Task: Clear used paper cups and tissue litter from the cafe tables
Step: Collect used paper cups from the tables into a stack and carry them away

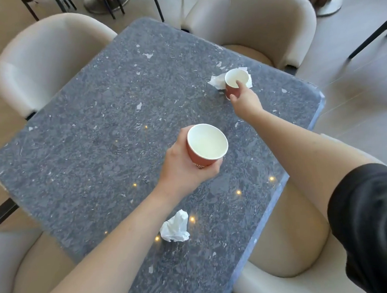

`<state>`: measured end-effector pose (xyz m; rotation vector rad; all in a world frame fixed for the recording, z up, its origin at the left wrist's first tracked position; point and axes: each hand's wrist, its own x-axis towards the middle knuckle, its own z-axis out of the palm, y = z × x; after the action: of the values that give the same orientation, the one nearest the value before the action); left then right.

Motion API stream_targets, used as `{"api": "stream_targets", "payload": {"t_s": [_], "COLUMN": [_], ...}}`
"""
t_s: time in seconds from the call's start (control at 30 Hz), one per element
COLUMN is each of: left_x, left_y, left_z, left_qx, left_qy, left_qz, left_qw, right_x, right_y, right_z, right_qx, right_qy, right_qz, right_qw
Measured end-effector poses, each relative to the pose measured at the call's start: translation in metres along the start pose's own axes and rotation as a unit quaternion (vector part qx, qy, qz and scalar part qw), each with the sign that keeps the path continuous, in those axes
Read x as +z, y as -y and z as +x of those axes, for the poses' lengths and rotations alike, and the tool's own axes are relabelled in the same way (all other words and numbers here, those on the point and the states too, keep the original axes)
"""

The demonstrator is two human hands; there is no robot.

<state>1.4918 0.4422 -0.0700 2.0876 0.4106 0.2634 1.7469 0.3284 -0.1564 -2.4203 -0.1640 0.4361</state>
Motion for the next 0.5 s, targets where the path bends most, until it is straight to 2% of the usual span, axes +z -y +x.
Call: {"api": "stream_targets", "payload": {"t_s": [0.13, 0.33, 0.5], "left_x": [0.001, -0.003, -0.002], "left_y": [0.007, 0.011, 0.006], "left_z": [0.0, -0.005, -0.007], "left_qx": [0.001, -0.011, -0.015], "left_qy": [-0.012, 0.015, 0.02], "left_qz": [0.005, 0.005, 0.003], "left_qw": [1.0, 1.0, 1.0], "right_x": [0.0, -0.001, -0.011], "right_y": [0.002, 0.001, -0.002], "right_z": [0.012, 0.008, -0.007], "right_qx": [0.022, 0.021, -0.013], "right_qy": [0.006, -0.069, -0.131], "right_qz": [-0.041, -0.06, -0.068], "right_qw": [0.999, 0.996, 0.989]}}
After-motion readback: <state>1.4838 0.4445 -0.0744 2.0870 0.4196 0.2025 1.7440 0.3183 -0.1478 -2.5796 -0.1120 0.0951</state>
